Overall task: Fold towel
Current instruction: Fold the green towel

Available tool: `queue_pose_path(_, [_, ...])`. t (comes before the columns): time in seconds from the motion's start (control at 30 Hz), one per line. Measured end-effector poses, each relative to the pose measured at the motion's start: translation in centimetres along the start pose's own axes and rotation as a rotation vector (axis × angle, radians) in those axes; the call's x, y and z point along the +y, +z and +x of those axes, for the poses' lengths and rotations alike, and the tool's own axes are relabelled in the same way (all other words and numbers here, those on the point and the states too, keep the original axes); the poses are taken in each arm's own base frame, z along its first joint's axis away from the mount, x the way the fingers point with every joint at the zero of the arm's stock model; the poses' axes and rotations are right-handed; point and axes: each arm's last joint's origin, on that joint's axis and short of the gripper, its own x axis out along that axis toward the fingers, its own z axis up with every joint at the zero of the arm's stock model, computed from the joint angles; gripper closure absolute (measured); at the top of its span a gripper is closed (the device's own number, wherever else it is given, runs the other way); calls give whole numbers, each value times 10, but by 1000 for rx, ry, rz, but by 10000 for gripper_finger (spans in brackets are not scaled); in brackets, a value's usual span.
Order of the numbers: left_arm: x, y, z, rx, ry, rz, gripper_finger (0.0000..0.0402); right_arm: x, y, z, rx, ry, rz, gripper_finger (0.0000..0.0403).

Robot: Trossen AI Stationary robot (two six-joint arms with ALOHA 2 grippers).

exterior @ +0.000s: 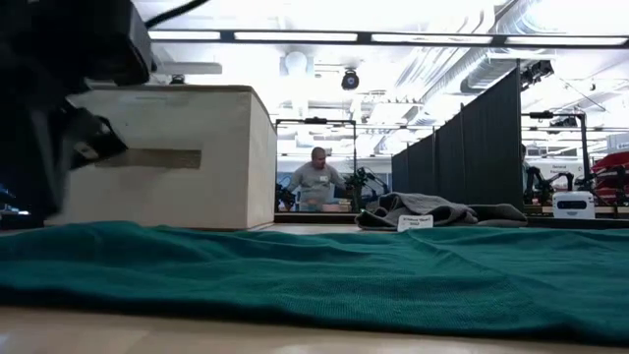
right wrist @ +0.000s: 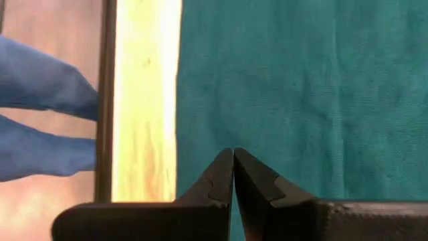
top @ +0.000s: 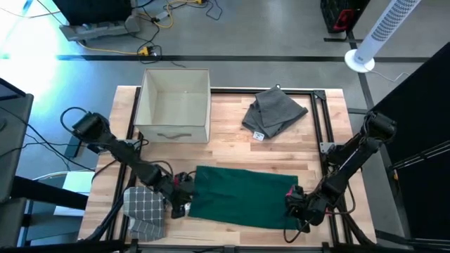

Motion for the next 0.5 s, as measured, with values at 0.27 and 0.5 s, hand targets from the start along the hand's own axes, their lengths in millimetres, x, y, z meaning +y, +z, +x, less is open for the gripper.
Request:
queue_pose_path(0.27, [3,12,9,-95,3,-6,392,1,-5,18,38,5,5,403])
queue_pose_path(0.5, [8,7,23,-55,56,42,392,0,-9,32,53,-16,4,403])
